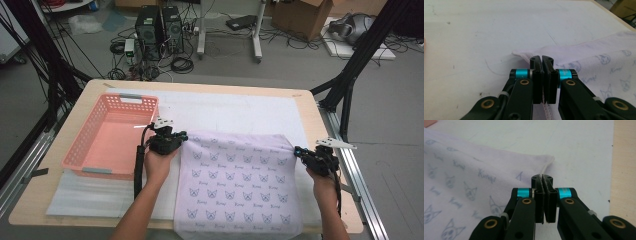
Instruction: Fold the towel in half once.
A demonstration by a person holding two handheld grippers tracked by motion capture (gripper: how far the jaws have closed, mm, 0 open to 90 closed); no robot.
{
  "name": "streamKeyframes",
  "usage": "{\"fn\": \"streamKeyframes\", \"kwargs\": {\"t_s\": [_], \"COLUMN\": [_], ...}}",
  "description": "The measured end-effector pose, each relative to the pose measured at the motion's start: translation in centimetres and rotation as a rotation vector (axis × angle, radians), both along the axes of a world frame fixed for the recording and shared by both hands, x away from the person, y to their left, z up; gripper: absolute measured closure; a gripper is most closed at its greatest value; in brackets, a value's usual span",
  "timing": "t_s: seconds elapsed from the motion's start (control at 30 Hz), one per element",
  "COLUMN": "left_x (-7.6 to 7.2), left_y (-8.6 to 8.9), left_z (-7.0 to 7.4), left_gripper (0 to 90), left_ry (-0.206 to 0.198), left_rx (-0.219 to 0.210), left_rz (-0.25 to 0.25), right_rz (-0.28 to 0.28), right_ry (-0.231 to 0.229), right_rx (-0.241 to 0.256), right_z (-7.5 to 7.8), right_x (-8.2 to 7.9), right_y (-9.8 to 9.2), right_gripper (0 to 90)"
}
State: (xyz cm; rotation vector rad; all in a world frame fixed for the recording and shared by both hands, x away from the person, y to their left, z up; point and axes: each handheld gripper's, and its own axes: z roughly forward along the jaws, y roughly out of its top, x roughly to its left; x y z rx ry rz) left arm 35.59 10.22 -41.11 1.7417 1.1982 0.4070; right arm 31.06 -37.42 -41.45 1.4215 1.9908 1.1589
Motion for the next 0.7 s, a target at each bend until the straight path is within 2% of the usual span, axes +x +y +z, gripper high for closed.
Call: {"fn": "streamKeyframes", "kwargs": {"t_s": [0.2,0.37,0.4,0.5,0.7], "left_x": [-2.4,-4.9,-5.4,-7.1,-10.2], "left_y": [0.4,0.9,1.0,1.1,1.7], "left_z": [0.4,0.0,-0.1,-0.8,-1.4], "left_gripper": [86.9,86.8,86.9,86.8,86.7], "left_ry": [-0.015,-0.024,-0.024,-0.033,-0.037], "left_rx": [-0.02,-0.042,-0.042,-0.005,-0.011], "left_rz": [-0.042,-0.075,-0.083,-0.111,-0.154], "right_rz": [0.038,0.065,0.071,0.089,0.107], "right_ry": [-0.021,-0.014,-0.015,-0.016,0.025], "right_rx": [0.018,0.02,0.017,0.005,-0.004], "right_z": [0.6,0.8,0.8,0.7,-0.3], "right_x": [-2.5,-4.7,-5.1,-6.5,-9.0], "right_y": [-0.2,-0.4,-0.3,-0.2,-0.3], "right_gripper": [88.8,88.7,88.7,88.7,88.7]}}
